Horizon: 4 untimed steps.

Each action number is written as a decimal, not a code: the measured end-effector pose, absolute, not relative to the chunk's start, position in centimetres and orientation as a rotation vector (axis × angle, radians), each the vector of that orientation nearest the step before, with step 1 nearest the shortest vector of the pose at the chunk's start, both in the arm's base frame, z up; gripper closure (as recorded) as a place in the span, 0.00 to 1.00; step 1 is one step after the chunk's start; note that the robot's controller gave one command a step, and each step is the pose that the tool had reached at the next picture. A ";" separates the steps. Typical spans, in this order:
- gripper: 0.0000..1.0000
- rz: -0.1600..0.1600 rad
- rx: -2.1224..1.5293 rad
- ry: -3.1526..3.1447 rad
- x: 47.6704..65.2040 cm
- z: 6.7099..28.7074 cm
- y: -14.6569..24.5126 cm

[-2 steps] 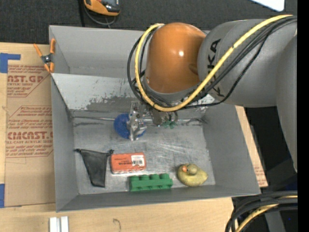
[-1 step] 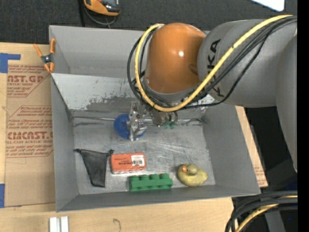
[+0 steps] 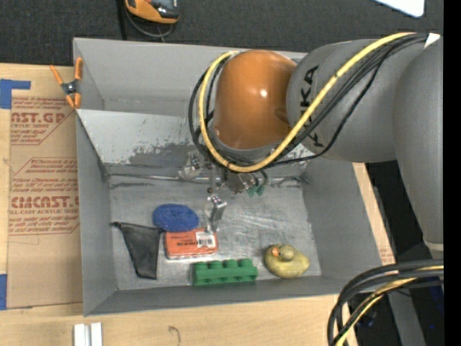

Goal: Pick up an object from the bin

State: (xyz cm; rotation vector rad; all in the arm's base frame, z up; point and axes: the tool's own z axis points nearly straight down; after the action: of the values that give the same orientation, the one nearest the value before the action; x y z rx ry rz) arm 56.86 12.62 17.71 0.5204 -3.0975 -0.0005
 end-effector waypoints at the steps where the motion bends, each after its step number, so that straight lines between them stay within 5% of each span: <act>1: 0.00 -0.002 0.519 -3.100 56.9 17.8 12.7; 2: 1.00 0.006 0.543 -3.093 55.4 8.2 14.8; 3: 1.00 0.006 0.543 -3.093 55.4 8.2 14.8; 4: 1.00 -0.002 0.585 -3.089 55.3 17.9 16.0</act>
Offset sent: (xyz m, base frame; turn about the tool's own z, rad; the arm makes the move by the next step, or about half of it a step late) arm -0.0188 0.0225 -0.1071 -0.0139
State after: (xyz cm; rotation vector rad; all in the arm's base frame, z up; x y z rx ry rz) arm 55.31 16.02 17.93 0.5849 -3.0894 -0.0016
